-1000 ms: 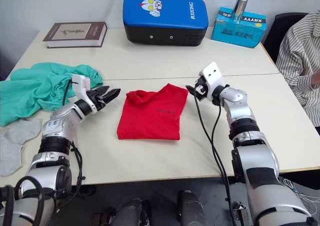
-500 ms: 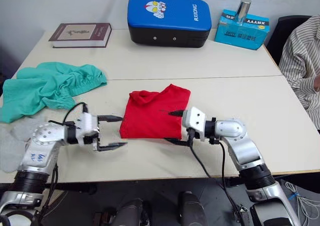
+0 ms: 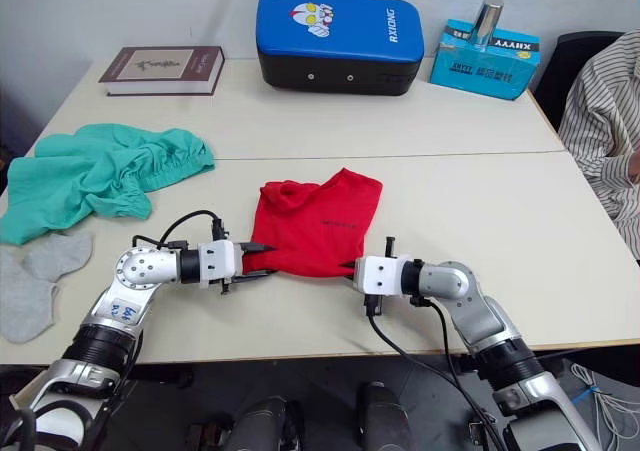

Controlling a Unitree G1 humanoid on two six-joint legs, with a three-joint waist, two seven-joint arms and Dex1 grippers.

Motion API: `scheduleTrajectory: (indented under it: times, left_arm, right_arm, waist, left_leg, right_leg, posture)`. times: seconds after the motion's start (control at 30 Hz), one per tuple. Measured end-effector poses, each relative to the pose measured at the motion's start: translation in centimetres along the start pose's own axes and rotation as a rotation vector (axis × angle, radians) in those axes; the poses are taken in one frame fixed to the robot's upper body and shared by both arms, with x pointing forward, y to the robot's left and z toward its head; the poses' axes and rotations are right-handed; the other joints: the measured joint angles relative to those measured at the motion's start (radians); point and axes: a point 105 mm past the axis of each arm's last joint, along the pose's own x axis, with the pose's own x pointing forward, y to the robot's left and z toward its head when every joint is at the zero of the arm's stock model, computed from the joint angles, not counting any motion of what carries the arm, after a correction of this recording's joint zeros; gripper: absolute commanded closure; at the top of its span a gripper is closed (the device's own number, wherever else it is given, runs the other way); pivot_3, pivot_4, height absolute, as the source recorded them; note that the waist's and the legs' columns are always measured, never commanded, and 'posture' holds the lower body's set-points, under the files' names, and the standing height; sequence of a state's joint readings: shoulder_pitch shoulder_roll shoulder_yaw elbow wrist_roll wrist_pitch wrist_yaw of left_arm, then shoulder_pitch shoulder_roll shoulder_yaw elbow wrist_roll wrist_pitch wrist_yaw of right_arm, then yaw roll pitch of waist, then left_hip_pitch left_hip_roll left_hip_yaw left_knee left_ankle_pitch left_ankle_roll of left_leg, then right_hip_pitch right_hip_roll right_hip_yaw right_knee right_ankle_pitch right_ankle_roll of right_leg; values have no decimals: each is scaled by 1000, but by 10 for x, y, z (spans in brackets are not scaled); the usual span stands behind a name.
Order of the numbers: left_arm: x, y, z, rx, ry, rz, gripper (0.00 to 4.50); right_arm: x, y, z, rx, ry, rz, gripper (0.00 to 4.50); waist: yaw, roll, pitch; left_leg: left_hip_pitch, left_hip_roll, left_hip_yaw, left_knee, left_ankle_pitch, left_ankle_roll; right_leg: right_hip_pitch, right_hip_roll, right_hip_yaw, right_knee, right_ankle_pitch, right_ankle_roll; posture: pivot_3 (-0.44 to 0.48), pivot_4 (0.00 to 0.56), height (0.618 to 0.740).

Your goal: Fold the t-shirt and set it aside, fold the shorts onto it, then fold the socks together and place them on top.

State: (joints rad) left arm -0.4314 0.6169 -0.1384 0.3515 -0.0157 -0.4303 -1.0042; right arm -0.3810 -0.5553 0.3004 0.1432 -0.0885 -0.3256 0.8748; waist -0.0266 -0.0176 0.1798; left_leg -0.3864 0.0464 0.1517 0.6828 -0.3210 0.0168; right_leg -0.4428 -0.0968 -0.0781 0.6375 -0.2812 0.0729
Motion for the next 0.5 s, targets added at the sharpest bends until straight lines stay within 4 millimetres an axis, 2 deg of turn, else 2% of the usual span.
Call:
scheduleTrajectory:
  times: [0.07,0.4,0.5]
  left_arm:
    - [-4,-8,1,-3,-4,-13,4482]
    - [-23,-58,26,-115,-48,-91,4482]
    - [-28,-66,30,-134,-52,-113,4482]
  right_arm:
    - [-6,6,0,-3,2,1,4500]
    - [-34,57,18,101,9,92,4500]
    - [-37,64,20,119,14,98,4500]
  waist:
    - [0,0,0]
    - [0,0,0]
    - [0,0,0]
  left_leg:
    - [0,1,0,0,0,0]
    - [1,1,-2,0,-1,0]
    - [1,1,-2,0,-1,0]
  right_leg:
    - [0,0,0,2,0,0]
    - [1,-1,1,-2,0,0]
    - [2,-1,1,-2,-1,-1]
  posture:
    - [0,150,740]
    - [0,150,740]
    - [0,150,740]
